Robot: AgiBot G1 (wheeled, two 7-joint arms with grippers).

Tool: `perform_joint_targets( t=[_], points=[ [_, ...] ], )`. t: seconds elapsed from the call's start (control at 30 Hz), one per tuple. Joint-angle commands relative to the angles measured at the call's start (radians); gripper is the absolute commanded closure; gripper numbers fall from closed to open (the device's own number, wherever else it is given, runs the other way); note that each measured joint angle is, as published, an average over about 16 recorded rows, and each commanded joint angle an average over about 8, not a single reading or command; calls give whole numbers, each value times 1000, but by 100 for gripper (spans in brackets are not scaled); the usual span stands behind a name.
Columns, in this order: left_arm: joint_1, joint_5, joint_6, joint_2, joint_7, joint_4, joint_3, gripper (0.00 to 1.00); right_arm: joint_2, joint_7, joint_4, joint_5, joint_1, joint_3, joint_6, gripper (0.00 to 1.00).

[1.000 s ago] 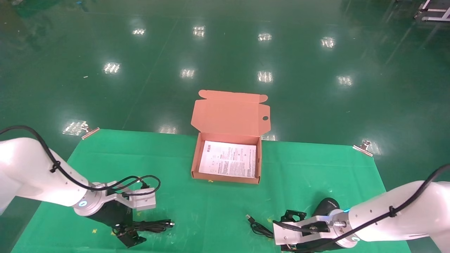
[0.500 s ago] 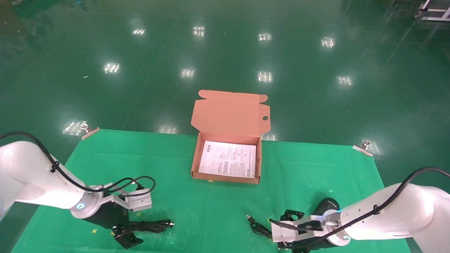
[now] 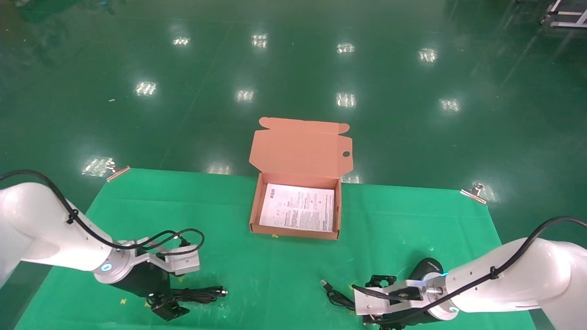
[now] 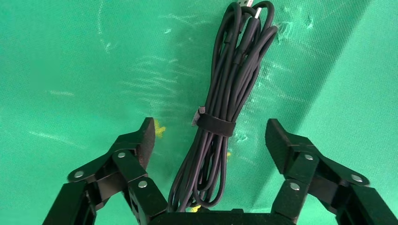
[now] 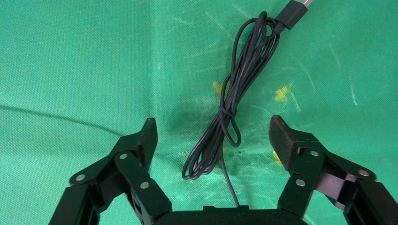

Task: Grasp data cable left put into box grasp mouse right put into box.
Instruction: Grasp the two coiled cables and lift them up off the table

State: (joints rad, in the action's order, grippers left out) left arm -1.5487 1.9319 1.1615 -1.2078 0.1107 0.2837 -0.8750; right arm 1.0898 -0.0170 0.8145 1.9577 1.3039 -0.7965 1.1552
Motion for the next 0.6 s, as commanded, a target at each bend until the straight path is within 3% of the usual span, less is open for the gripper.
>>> perform_joint_targets(
  t=[0.03,0.6],
  points=[
    [0,0,1,1,1,3,0,100,-1,-1,3,-1,0,1,2,100],
    [2,2,4,2,3,13,-1,100,-4,-3,10,-4,-1,2,6,100]
  ],
)
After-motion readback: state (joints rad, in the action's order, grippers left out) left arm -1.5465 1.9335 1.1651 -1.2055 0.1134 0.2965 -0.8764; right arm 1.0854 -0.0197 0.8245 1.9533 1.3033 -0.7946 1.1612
